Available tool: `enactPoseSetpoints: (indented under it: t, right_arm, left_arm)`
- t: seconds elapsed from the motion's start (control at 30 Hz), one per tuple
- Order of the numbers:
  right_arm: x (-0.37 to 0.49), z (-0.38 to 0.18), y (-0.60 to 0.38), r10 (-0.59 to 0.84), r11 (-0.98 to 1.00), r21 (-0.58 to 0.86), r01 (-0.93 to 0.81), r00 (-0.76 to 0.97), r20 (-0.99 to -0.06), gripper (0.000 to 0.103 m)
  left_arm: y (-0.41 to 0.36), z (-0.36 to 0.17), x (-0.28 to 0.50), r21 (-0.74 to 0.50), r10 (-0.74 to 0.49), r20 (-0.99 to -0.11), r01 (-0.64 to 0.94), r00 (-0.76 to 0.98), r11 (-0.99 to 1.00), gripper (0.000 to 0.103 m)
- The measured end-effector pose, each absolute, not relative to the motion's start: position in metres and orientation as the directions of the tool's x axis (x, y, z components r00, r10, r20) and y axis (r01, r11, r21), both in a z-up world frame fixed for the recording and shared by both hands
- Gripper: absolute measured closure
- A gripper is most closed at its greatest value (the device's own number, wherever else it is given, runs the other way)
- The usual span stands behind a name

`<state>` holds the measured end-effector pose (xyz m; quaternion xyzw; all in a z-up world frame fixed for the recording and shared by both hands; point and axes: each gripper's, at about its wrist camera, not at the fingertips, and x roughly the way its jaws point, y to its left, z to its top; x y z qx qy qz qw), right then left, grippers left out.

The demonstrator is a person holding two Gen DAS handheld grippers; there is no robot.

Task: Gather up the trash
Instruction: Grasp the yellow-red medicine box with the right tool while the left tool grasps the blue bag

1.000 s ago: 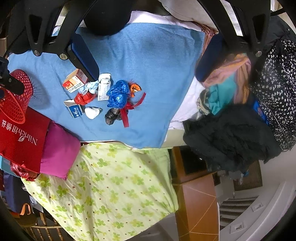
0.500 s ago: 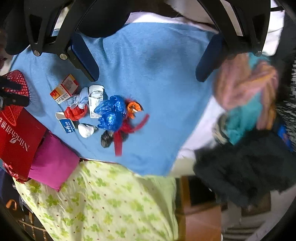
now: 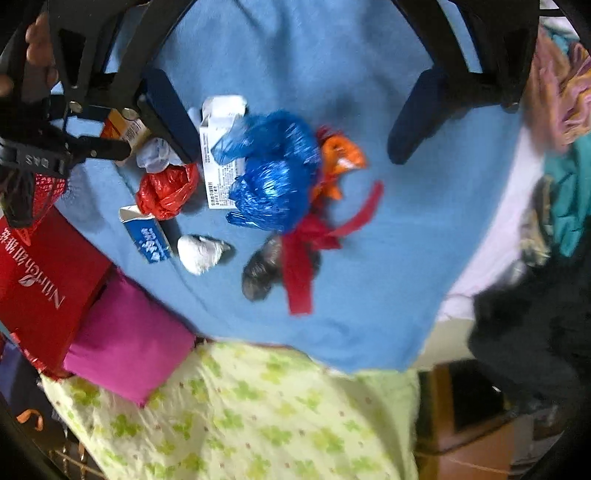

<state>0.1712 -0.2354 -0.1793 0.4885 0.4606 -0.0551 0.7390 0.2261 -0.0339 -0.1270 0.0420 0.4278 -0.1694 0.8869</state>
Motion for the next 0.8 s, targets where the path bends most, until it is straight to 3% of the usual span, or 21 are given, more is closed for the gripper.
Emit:
enactPoseSetpoints:
  t: [0.07,0.13,0.2,0.3,0.43,0.57,0.67,0.8]
  right_arm:
    - [0.175,-0.188,-0.238,0.394,0.476,0.690,0.545,0.569,-0.721,0.019]
    - [0.179,-0.196,-0.238,0.406,0.455,0.694,0.558,0.563,-0.719,0.026]
    - [0.178,-0.203,-0.235,0.406,0.455,0.687,0.567,0.554,-0.727,0.029]
    - [0.172,-0.201,-0.235,0.395,0.468,0.694,0.547,0.573,-0.718,0.041]
    - [0.157,-0.185,-0.235,0.337,0.554,0.664,0.501,0.595,-0.730,0.043]
    - [0.137,-0.160,-0.237,0.282,0.624,0.647,0.439,0.646,-0.710,0.044]
    - [0.119,-0.138,-0.240,0.243,0.671,0.625,0.398,0.679,-0.693,0.044]
    - [0.092,-0.103,-0.248,0.197,0.724,0.600,0.341,0.732,-0.653,0.044]
  left_arm:
    - [-0.048,-0.141,0.241,-0.067,-0.258,-0.804,0.349,0.536,0.935,0.022]
    - [-0.058,-0.155,0.251,-0.075,-0.255,-0.831,0.354,0.495,0.932,0.038]
    - [-0.062,-0.165,0.255,-0.093,-0.259,-0.849,0.353,0.461,0.931,0.060]
    - [-0.060,-0.165,0.251,-0.132,-0.296,-0.831,0.351,0.470,0.927,0.073]
    - [-0.056,-0.155,0.236,-0.156,-0.338,-0.806,0.376,0.487,0.914,0.080]
    - [-0.048,-0.139,0.218,-0.183,-0.375,-0.785,0.393,0.494,0.901,0.098]
    - [-0.050,-0.126,0.202,-0.168,-0.397,-0.760,0.434,0.514,0.885,0.098]
    - [-0.055,-0.129,0.198,-0.090,-0.334,-0.776,0.429,0.536,0.899,0.098]
